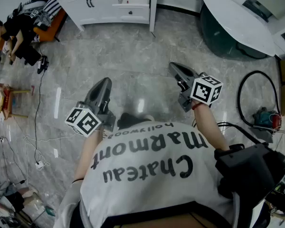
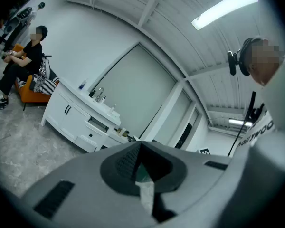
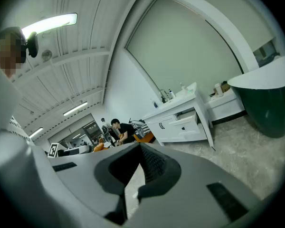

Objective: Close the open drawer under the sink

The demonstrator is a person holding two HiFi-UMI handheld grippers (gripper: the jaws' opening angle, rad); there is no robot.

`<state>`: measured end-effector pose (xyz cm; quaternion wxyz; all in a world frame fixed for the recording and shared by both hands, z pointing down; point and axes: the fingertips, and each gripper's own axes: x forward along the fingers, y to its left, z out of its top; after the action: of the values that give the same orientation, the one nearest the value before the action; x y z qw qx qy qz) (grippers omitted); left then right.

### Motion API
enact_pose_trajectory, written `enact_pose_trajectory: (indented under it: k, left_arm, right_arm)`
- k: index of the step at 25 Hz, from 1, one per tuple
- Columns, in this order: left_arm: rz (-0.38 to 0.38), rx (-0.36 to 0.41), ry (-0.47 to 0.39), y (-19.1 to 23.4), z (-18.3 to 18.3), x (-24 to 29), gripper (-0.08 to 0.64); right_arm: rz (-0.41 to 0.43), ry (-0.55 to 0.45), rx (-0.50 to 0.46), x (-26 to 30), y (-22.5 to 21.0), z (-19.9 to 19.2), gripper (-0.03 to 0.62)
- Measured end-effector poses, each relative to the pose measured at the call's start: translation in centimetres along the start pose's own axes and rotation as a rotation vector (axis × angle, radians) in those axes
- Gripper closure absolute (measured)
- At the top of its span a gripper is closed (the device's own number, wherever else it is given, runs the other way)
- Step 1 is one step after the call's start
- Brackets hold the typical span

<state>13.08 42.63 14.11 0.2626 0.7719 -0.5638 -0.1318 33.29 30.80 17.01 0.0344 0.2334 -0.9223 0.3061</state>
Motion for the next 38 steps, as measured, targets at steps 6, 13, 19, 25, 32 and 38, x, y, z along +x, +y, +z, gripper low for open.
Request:
enact_pose_trajectory:
  k: [6, 13, 19, 25, 32, 38]
  left_arm:
    - [-0.012, 0.026, 0.008, 0.1, -0.4, 0.4, 0.552]
    - [-0.005, 0.003, 0.017, 0.2, -0.7, 0.7, 0.552]
    - [-0.013, 0.002, 0.007, 0.0, 0.0, 1.0, 0.552]
    - [-0.031, 0.067, -0.011, -0.8, 0.8, 0.9, 0.552]
    - [-0.046, 0.053, 0.017, 1.3, 1.8, 2.2, 0.552]
    - [-0.112, 0.021, 0.045, 4.1, 3.6, 6.2, 0.552]
  right_arm:
    - [-0.007, 0.001, 0.011, -0.1, -0.6, -0.4, 0.581]
    - [0.011, 0.017, 0.021, 0.2, -0.6, -0.8, 0.581]
    - [0.081, -0.019, 0.022, 0.4, 0.7, 0.4, 0.581]
    - [0.108, -0.15, -0.085, 0.2, 2.8, 3.0, 0.58]
    - [0.229, -0.096, -0.073, 3.9, 5.3, 3.4, 0.581]
    - [0.188, -0.057, 0.009, 7.8, 3.4, 3.3, 0.581]
